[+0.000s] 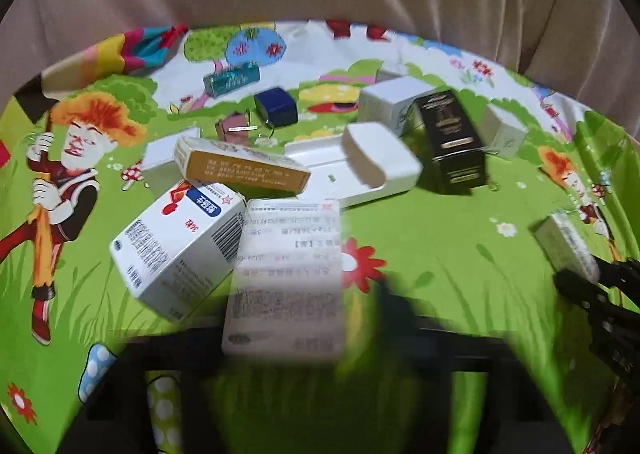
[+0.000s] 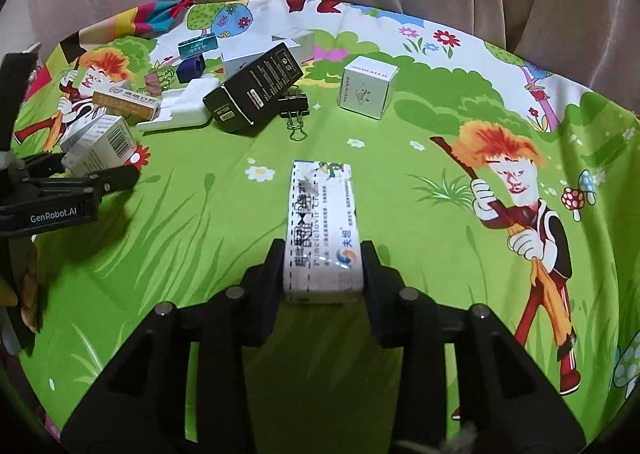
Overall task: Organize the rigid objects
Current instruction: 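Grasp blue-logo white box with right tool while left tool grasps white medicine box, then lift both held boxes and carry them over the storage box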
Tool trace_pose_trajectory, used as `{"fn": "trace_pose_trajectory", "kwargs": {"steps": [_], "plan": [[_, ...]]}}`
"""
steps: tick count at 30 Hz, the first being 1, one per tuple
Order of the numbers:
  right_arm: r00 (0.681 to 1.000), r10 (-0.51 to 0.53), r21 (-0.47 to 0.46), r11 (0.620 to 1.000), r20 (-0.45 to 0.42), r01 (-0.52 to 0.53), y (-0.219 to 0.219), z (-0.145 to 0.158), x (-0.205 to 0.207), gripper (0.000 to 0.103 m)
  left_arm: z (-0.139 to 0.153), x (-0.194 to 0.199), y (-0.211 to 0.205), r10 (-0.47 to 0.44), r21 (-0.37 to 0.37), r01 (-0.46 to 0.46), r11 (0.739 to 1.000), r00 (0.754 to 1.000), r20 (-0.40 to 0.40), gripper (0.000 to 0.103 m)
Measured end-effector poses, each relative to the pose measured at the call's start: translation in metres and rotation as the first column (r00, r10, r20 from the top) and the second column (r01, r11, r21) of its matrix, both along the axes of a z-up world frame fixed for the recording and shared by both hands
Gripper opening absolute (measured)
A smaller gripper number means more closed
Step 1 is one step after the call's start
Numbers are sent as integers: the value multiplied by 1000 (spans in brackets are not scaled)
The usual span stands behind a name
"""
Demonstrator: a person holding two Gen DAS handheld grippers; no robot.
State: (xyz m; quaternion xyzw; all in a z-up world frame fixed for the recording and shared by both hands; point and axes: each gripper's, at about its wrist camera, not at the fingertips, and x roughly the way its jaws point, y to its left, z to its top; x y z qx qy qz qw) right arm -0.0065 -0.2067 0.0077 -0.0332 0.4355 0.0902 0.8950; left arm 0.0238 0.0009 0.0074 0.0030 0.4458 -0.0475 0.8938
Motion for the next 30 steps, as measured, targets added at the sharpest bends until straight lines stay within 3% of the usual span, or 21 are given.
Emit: {"fn": "trace_pose_trajectory", "kwargs": {"steps": [6,9,18,20,22,26,28,30], "plan": [[1000,-3,4,1000,0,3,-3,-1,0,44,3,-60,-11,-2,-42,3,999,1000,25,41],[1000,12,11,1000,3,-12,-2,0,0,37,4,-65,-9,-9,-49,10,999,1000,28,41],[1000,6,3,1000,14,-6,-2,1,-1,37,5,-66,-14,19,25,-20,999,999,39,42],[998,-1,22,1000,66,0,-6,8,-8,37,9,-76,-8,54,-3,-53,999,997,49,42],[983,-25,54,998,182,15,-14,24,-29,37,19,-92,-6,79,-13,-78,997,993,92,42],[934,-79,101,994,348,46,-23,52,-78,37,63,-133,-8,99,16,-109,994,951,291,42],[888,-85,101,994,451,44,-20,75,-105,37,88,-152,-7,109,9,-123,992,911,398,42],[842,-94,105,993,531,45,-17,97,-125,37,113,-172,-8,114,5,-135,991,854,508,42]]}}
